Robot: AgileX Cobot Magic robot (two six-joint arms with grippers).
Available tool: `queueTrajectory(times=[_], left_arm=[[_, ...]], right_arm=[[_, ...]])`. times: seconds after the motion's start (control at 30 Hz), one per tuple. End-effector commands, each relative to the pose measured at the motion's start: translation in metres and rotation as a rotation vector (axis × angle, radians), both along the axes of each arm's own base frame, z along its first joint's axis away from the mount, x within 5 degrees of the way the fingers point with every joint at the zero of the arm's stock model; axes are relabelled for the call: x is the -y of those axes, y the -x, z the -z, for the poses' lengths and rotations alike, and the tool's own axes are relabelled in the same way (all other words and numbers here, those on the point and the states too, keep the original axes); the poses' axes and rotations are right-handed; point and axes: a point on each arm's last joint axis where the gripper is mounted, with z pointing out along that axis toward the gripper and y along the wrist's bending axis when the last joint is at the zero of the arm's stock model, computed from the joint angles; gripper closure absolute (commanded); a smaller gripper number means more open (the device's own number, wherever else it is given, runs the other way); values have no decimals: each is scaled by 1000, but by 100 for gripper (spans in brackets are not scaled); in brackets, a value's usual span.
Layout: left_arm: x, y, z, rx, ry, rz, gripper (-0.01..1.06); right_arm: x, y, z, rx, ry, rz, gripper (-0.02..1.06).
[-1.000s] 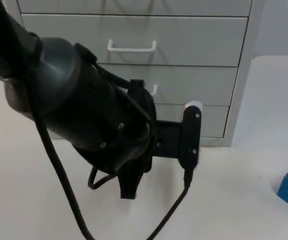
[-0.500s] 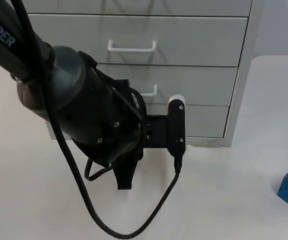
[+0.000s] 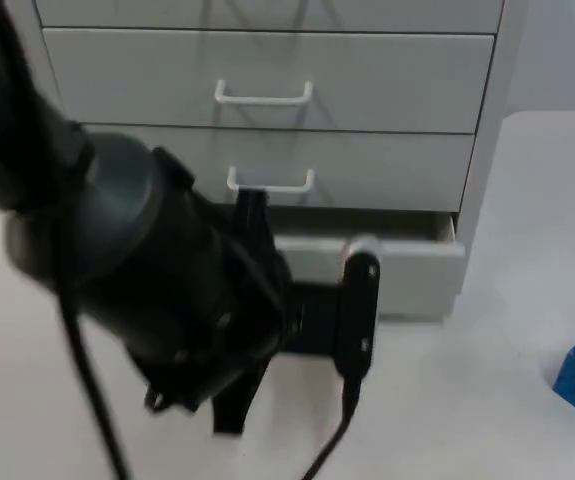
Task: Open the drawer with the left hand, place the block into the drawer with the right hand, then close the drawer with the left hand.
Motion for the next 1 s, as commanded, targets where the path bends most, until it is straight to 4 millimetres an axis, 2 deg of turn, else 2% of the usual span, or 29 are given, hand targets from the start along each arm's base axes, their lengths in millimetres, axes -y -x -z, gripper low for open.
queueTrajectory(times=[0.0,0.07,0.1,0.23,0.33,0.67,0.7,0.73,0.77,0.87,0.9,0.97], left_arm=[[-3,33,9,-136,21,32,105],[-8,51,6,-178,27,40,105],[-8,51,6,-178,27,40,105],[-12,75,2,-244,47,89,105],[-14,75,2,-254,57,47,105],[-15,75,3,-254,28,82,105],[-15,75,2,-252,26,86,103],[-14,75,2,-252,25,95,94],[-14,75,2,-252,25,95,94],[-14,75,2,-249,21,105,67],[-14,75,2,-249,21,105,67],[-14,75,2,-250,24,94,50]], right_arm=[[2,-1,-2,12,7,7,-1],[2,-1,-2,16,6,7,-1],[2,-1,-2,16,6,7,-1],[2,-1,-2,12,7,7,-1],[1,-1,-2,10,1,8,-1],[1,-1,-2,8,-2,10,-1],[1,-1,-2,8,-2,10,-1],[1,-1,-2,8,-2,10,-1],[1,-1,-2,8,-2,10,-1],[1,-1,-2,8,-2,10,-1],[1,-1,-2,8,-2,10,-1],[1,-1,-2,8,-2,10,-1]])
